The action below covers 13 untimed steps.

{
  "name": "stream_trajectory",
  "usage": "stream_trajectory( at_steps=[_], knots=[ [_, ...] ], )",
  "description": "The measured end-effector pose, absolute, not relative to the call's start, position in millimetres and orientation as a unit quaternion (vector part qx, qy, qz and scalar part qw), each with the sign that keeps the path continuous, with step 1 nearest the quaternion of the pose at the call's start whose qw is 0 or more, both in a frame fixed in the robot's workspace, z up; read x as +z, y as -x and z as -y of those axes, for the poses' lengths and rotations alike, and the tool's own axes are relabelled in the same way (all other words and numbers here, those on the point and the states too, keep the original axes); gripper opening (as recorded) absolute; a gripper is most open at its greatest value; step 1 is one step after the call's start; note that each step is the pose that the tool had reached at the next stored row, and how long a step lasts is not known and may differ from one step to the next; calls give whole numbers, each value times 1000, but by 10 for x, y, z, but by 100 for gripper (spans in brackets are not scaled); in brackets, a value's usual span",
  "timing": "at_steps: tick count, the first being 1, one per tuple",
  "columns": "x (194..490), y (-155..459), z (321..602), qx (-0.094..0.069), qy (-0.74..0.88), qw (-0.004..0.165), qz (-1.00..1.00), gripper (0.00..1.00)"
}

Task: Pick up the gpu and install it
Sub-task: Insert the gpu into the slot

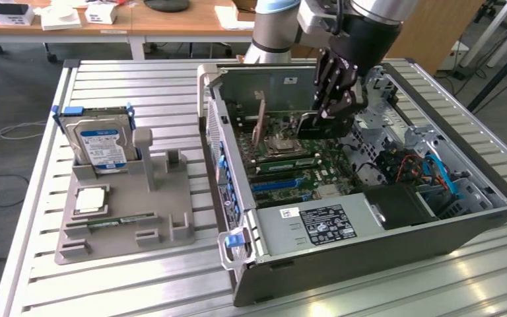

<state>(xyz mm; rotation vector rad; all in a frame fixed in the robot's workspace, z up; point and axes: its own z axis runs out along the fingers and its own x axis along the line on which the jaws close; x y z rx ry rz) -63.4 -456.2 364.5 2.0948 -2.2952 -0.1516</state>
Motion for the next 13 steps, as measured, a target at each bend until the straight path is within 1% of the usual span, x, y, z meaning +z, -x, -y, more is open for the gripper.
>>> stream_trajectory(
  at_steps=[13],
  knots=[
    [3562,624,4562,-49,-676,16,735,27]
  ],
)
